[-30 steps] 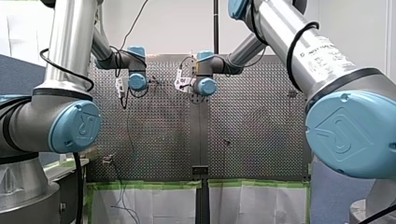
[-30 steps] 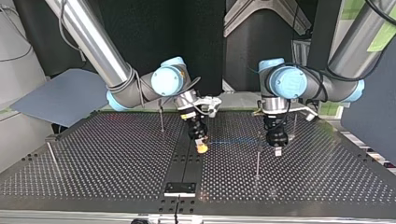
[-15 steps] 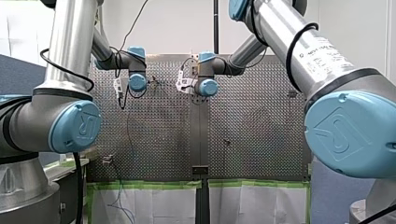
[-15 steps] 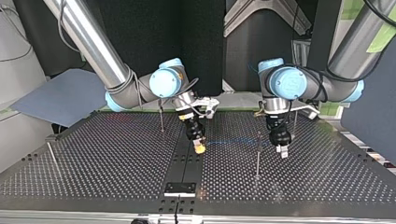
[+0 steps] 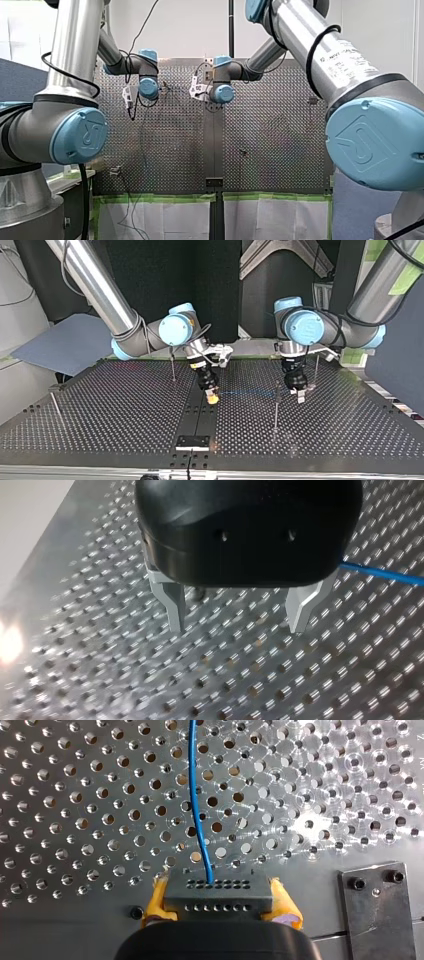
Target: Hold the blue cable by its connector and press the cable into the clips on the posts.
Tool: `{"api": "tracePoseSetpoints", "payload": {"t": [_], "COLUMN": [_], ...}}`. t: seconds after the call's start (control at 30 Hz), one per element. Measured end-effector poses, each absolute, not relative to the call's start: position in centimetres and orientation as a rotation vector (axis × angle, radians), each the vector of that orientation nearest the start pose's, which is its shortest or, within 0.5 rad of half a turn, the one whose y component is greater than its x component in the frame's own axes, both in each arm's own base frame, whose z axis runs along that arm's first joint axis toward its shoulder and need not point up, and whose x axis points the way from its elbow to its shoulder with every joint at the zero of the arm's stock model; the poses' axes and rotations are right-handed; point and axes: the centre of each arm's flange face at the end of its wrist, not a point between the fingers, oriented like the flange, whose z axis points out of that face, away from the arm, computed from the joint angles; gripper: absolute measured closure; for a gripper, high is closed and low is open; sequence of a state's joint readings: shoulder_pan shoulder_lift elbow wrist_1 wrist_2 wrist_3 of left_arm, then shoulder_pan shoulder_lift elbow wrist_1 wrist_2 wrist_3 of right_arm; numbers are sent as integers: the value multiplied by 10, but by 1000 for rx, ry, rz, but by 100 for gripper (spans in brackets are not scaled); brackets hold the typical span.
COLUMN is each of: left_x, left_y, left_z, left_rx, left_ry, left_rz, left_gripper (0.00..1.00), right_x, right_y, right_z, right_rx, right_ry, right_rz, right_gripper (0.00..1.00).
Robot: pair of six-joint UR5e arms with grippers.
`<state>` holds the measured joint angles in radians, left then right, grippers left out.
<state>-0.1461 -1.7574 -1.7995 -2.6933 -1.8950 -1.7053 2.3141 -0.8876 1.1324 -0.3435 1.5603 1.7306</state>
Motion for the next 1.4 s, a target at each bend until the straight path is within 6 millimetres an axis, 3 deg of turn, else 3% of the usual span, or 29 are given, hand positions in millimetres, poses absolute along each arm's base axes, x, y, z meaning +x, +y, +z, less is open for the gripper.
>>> {"api": "tracePoseSetpoints", "payload": {"t": [0.43,0.77,1.07,1.4], "left_x": [463,425,401,394], "left_y": [-183,-199,-206,-206], "left_z": [324,331,359,359], "left_rx": [-310,-298,-239,-149], "left_ry": [1541,1536,1517,1565], "left_rz": [-88,-147,-135,-50], "left_gripper": [0,0,0,0], "right_x": [607,607,607,607], "right_y": [-471,-471,-471,-471], "right_z": [307,306,306,306], "right_rx": [-2223,-2226,-2225,-2223], "right_ry": [1191,1191,1192,1192], "right_rz": [-2609,-2608,-2607,-2608], "right_gripper": [100,100,100,100]}}
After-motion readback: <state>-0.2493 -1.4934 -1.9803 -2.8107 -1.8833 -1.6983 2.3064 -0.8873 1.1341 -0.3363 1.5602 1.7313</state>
